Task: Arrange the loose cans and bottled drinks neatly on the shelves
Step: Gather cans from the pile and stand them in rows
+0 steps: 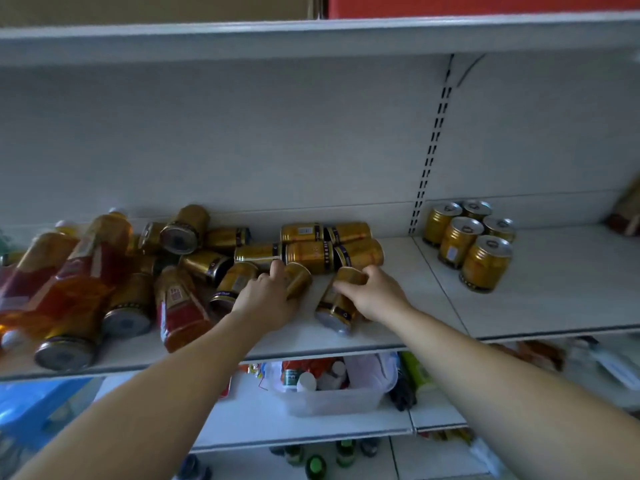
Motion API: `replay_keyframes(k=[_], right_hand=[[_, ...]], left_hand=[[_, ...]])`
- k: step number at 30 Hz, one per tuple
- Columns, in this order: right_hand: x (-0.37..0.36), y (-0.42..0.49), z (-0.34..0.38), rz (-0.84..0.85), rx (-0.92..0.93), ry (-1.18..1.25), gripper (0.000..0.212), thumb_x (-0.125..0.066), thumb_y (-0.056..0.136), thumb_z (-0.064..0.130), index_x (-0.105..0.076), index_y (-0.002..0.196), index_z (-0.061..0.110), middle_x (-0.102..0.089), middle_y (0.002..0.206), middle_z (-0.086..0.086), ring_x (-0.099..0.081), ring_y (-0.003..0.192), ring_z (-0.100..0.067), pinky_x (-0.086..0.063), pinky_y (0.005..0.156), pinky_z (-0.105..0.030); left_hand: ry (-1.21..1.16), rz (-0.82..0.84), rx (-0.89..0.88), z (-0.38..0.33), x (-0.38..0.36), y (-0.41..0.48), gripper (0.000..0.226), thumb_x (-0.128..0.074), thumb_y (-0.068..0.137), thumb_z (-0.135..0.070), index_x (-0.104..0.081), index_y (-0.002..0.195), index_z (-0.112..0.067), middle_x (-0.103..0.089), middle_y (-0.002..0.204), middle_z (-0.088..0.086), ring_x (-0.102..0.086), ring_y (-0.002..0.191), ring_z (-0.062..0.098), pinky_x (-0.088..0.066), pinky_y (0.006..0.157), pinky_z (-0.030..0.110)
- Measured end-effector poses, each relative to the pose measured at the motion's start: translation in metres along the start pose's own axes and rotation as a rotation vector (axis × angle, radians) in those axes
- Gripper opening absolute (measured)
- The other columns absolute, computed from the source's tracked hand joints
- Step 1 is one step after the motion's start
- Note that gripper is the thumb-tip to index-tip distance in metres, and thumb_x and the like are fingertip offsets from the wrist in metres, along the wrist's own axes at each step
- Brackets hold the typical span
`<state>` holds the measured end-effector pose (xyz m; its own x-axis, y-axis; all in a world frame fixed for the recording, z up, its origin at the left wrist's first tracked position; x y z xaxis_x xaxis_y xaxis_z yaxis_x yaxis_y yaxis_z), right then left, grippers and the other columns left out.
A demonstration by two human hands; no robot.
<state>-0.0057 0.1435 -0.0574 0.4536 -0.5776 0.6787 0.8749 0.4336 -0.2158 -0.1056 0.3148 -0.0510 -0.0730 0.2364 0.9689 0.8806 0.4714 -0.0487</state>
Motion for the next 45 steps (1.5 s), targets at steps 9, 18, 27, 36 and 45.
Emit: replay_keyframes(k=[9, 18, 27, 36, 45], right_hand=[[0.019, -0.008, -0.019, -0.147, 0.265, 0.044, 0.087, -0.083, 0.071, 0.028, -0.031, 0.141, 0.028, -0.045, 0.139, 0.001, -0.049, 0.123, -0.019, -0.041, 0.094, -0.028], [0.007, 0.0, -0.027, -0.129, 0.251, 0.157, 0.092, -0.082, 0.073, 0.036, -0.026, 0.145, 0.031, -0.04, 0.136, 0.0, -0.045, 0.12, -0.013, -0.035, 0.091, -0.022], [0.035, -0.015, -0.042, -0.192, 0.162, 0.285, 0.085, -0.082, 0.072, 0.028, -0.034, 0.142, 0.026, -0.055, 0.122, 0.007, -0.05, 0.111, -0.011, -0.039, 0.091, -0.025], [0.116, -0.073, -0.135, -0.469, -0.075, 0.397, 0.063, -0.081, 0.072, 0.026, -0.048, 0.126, 0.028, -0.062, 0.108, 0.012, -0.058, 0.104, -0.013, -0.045, 0.087, -0.029], [0.221, -0.056, -0.229, -0.521, -0.092, 0.312, 0.062, -0.079, 0.076, 0.021, -0.046, 0.129, 0.024, -0.057, 0.107, 0.009, -0.053, 0.101, -0.013, -0.037, 0.083, -0.024]], left_hand=[[-0.727, -0.035, 0.072, -0.016, -0.022, -0.005, 0.095, -0.082, 0.066, -0.023, -0.025, 0.142, -0.02, -0.048, 0.124, 0.002, -0.052, 0.11, 0.018, -0.045, 0.093, 0.034], [-0.85, -0.068, 0.039, -0.013, -0.048, -0.022, 0.083, -0.086, 0.058, -0.024, -0.041, 0.126, -0.036, -0.057, 0.116, -0.014, -0.056, 0.106, 0.006, -0.046, 0.088, 0.026], [-0.902, -0.005, 0.008, -0.038, -0.042, -0.018, 0.084, -0.087, 0.062, -0.022, -0.04, 0.131, -0.027, -0.059, 0.111, -0.01, -0.058, 0.103, 0.01, -0.046, 0.089, 0.027], [-1.006, 0.169, -0.201, -0.145, -0.065, -0.022, 0.077, -0.085, 0.062, -0.013, -0.038, 0.118, -0.038, -0.061, 0.107, -0.014, -0.06, 0.105, 0.012, -0.05, 0.09, 0.031], [-0.931, 0.16, -0.28, -0.29, -0.103, -0.015, 0.077, -0.082, 0.065, -0.018, -0.039, 0.127, -0.033, -0.058, 0.109, -0.015, -0.058, 0.101, 0.008, -0.048, 0.075, 0.018]])
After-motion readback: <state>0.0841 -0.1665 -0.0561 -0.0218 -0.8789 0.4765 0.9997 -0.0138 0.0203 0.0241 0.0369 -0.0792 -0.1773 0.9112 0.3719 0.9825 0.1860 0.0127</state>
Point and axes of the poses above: each hand's wrist, its own y-axis towards the middle knuckle, its own x-axis out of the back of the hand, z = x × y, the point moved 6 cm from there along y, towards the middle knuckle
